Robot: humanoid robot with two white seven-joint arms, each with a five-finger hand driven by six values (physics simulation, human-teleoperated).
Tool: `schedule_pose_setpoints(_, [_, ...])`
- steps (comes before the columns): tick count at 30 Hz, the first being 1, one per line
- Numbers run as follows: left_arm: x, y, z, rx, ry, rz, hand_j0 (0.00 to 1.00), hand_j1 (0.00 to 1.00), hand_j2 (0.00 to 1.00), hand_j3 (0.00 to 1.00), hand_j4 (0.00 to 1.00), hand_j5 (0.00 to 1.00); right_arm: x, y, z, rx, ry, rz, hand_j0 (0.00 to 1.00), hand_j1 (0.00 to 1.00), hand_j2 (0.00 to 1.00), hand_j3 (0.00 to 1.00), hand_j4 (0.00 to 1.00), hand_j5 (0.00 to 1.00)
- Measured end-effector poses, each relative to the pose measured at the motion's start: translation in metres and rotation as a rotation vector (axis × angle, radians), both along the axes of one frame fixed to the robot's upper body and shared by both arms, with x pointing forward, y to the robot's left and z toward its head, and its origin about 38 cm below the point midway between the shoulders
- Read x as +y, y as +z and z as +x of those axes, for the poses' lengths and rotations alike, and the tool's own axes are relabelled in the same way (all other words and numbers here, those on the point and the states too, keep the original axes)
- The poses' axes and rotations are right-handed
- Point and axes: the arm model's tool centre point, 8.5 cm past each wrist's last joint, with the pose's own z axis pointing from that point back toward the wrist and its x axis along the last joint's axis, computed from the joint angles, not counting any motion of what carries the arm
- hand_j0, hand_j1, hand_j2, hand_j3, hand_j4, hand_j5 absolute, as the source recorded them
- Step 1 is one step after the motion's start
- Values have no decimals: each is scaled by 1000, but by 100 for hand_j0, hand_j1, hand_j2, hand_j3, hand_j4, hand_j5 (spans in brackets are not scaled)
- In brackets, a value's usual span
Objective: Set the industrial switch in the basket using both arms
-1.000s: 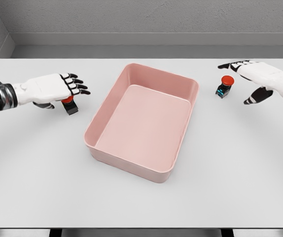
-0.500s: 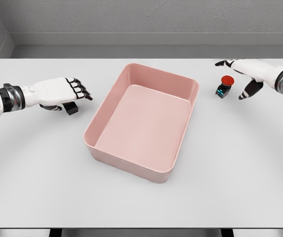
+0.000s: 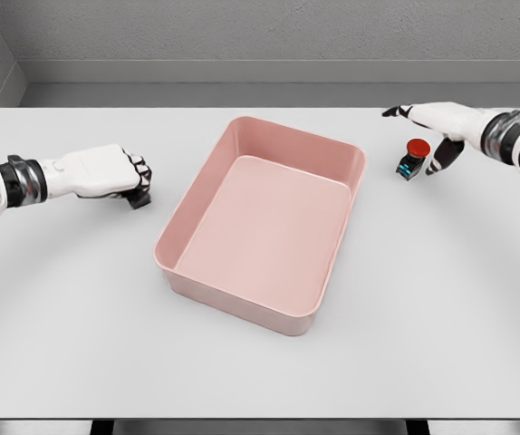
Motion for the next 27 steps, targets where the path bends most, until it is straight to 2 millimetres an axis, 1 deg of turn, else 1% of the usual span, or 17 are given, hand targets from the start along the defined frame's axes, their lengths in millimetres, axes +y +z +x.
schedule_pose_setpoints(1, [0,0,0,3,1,3,9,9,9,9,9,9,-2,-3,1,8,-8,-3,100,100,100,100,100,100])
schedule_pose_setpoints(3, [0,0,0,5,2,6,8,8,8,8,8,8,-6,-9,1,24,-20,-10,100,100,100,100,100,100])
schedule_pose_setpoints(9, [3,5,1,1,9,2,8,8,8,8,8,8,-11,-17,2,49,-60,-17,100,100,100,100,100,100])
schedule_pose_setpoints(12, [5,10,2,-10,16,-10,8,8,8,8,8,8,-12,-21,2,61,-67,-22,100,100,100,100,100,100])
schedule_pose_setpoints(13, [5,12,3,-14,19,-16,9,9,9,9,9,9,-13,-20,3,59,-69,-23,100,100,100,100,100,100])
schedule_pose_setpoints(14, [5,16,4,-24,20,-21,9,9,9,9,9,9,-12,-12,7,43,-69,-23,100,100,100,100,100,100])
schedule_pose_setpoints(15, [5,19,5,-31,21,-26,9,9,9,9,9,9,-11,-9,8,37,-68,-24,100,100,100,100,100,100])
schedule_pose_setpoints(20, [-1,36,6,-71,8,-58,9,9,9,9,9,9,-8,-13,8,46,-62,-28,100,100,100,100,100,100])
schedule_pose_setpoints(24, [-12,55,5,-117,-24,-90,9,9,9,9,9,9,-5,-18,7,57,-55,-34,100,100,100,100,100,100])
schedule_pose_setpoints(26, [-20,65,3,-140,-50,-107,9,9,9,9,9,9,-4,-20,7,61,-53,-36,91,91,91,91,91,91])
schedule_pose_setpoints(27, [-25,70,1,-152,-65,-116,9,9,9,9,9,9,-4,-20,7,62,-54,-37,89,89,89,89,89,89])
